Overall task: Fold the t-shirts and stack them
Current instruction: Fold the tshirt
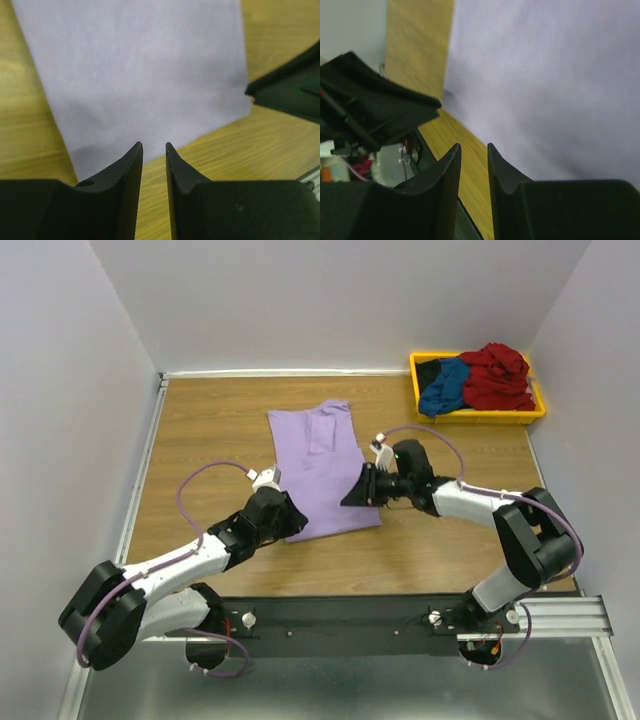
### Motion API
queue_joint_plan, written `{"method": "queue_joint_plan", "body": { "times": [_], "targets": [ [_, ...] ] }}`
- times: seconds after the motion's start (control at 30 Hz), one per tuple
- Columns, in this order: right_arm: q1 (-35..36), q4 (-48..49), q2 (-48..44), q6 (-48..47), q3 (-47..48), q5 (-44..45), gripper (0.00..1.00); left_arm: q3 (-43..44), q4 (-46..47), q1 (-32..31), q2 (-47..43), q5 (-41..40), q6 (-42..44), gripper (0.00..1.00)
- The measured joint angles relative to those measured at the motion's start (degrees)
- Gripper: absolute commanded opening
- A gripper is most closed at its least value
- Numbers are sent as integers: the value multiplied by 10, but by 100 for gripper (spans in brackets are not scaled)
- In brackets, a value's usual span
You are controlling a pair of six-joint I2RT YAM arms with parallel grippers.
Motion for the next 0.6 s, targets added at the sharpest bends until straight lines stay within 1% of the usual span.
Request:
{"method": "queue_joint_plan", "body": {
  "times": [0.07,0.13,0.2,0.27,0.37,0.47,0.6],
  "targets": [
    [-5,64,-4,28,-72,-30,34,-47,25,2,14,23,-15,28],
    [-18,123,9,54,-140,-52,34,-80,36,3,26,35,-31,27],
    [-36,176,30,80,-191,-66,33,-97,57,7,32,44,-52,27],
    [-56,233,52,109,-229,-90,33,-103,68,7,32,46,-66,26],
    [-75,296,66,124,-253,-104,34,-114,74,7,22,47,-84,26],
    [-84,320,61,131,-269,-111,38,-117,56,7,0,47,-97,25],
    [-85,293,9,134,-275,-110,41,-110,12,7,-44,42,-99,27]
  ]
}}
